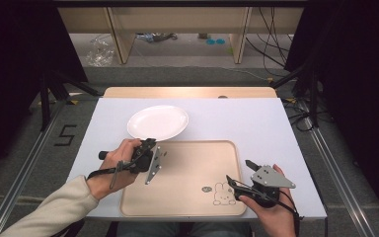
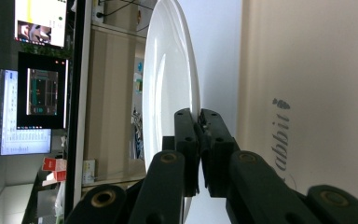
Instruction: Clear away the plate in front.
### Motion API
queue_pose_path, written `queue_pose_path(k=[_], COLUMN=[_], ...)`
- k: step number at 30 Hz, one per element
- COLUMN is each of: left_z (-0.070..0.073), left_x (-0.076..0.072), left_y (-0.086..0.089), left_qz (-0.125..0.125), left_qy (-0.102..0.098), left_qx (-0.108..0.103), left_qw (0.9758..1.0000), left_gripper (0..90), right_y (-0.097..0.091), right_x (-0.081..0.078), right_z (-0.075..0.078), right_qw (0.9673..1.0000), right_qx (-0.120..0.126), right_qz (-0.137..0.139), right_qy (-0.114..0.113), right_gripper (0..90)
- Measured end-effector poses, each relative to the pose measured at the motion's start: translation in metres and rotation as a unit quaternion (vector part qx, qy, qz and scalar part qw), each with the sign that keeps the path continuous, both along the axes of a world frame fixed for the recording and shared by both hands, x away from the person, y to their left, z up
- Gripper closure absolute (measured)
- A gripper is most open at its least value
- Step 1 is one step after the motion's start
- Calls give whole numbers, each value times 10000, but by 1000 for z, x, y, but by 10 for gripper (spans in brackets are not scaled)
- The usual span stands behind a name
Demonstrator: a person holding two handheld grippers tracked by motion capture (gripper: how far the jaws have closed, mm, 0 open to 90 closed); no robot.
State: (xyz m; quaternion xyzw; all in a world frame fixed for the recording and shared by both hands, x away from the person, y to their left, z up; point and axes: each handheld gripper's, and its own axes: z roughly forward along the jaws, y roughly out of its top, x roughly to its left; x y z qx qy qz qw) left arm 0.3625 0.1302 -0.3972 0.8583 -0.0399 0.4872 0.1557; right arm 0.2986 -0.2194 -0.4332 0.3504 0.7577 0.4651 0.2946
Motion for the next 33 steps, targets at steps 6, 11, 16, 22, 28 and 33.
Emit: queue_pose_path(k=[6, 11, 16, 22, 28, 33], left_z=[1, 1, 3, 4, 5, 5], left_x=[-6, -13, -19, -25, -31, -37], left_y=[-2, -4, -5, -6, -8, -10], left_qz=[-49, -113, -166, -211, -275, -325], left_qy=[12, 44, 9, -4, -3, 3], left_qx=[30, 22, 36, 72, 47, 63], left_qw=[10000, 9999, 9999, 9998, 9996, 9995], left_gripper=[859, 861, 861, 861, 861, 860], right_y=[0, 0, 0, 0, 0, 0], right_x=[-1, 0, -1, -1, -1, 0], right_z=[0, 0, 0, 0, 0, 0], right_qw=[10000, 10000, 10000, 10000, 10000, 10000], right_qx=[25, -6, 29, 29, 31, -5], right_qz=[6, -1, 1, -1, 7, 0], right_qy=[96, 5, 78, 78, 93, 11], right_gripper=[236, 237, 237, 237, 238, 237])
